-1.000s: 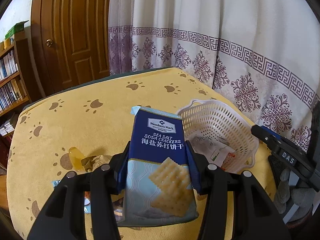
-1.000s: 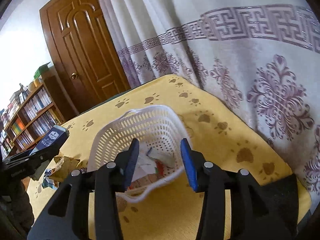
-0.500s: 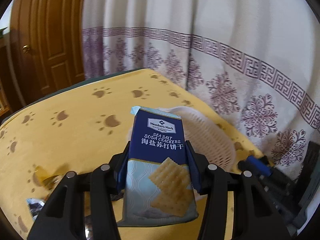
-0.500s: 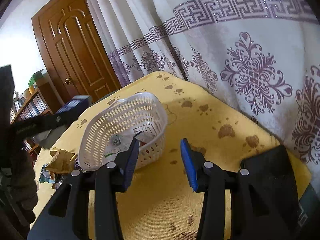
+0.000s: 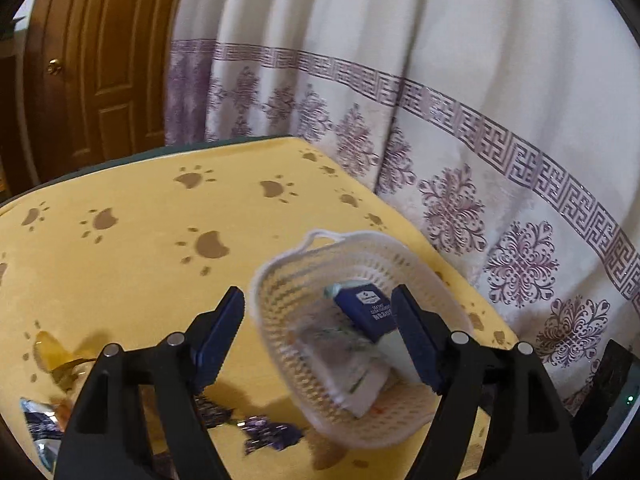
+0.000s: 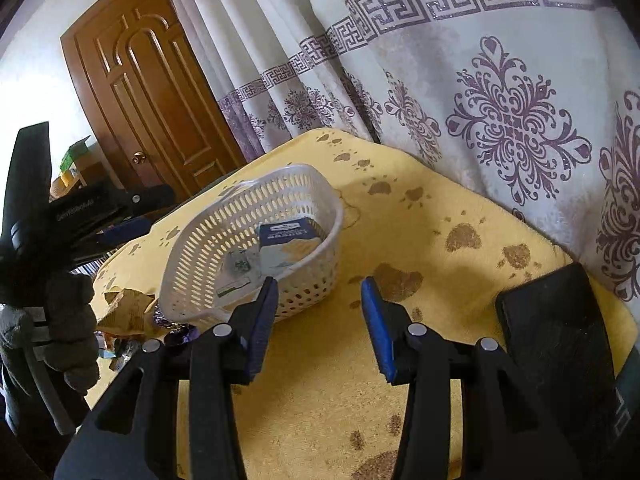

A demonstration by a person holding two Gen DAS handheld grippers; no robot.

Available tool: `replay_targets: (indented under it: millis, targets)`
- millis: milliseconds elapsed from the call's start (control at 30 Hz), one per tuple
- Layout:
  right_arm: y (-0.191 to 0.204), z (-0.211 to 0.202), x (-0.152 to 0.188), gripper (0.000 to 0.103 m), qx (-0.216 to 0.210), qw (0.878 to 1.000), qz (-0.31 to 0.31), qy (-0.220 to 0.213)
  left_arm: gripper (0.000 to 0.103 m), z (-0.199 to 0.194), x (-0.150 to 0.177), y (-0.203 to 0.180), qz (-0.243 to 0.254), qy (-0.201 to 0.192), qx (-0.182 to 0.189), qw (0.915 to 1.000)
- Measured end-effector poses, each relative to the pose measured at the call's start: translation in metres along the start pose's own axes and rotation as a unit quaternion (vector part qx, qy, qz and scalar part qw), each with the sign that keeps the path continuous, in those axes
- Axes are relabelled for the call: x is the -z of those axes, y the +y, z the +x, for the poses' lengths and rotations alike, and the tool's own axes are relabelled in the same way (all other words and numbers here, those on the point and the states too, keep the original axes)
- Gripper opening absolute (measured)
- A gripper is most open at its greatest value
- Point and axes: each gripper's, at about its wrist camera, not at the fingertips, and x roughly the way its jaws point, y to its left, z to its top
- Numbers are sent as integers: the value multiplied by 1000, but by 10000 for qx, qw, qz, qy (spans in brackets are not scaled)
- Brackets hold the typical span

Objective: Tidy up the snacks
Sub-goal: 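Carry the blue cracker box into the white basket and open the left tool, then move the right tool to the dark purple candies while the left tool reaches the blue pastry packet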

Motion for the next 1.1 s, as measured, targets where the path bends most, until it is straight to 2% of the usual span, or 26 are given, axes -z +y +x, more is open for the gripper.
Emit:
replay_targets:
  millis: [200, 267, 333, 700, 967, 1100]
  targets:
    - [12, -7, 3, 45, -133, 9999, -90, 12, 76, -28, 3, 25, -180, -175, -409, 9988]
    - [17, -8, 5, 50, -182, 9998, -104, 47, 76, -35, 6, 33, -253, -201, -492, 9983]
    - [21, -9, 8, 50, -242, 9996, -114, 86, 76, -44, 11, 42, -349, -222, -599, 9973]
    - [77, 7, 35, 50, -854, 9926, -534, 680, 77, -85, 37, 89, -690, -309, -1160, 9904]
    - [117, 32, 44, 51, -1084, 9853, -841, 1021, 80, -115, 55, 138, -1177, -394, -1457, 9815]
    - [130, 42, 45, 53, -1111, 9830, -964, 1095, 86, -128, 63, 165, -1412, -429, -1627, 9756]
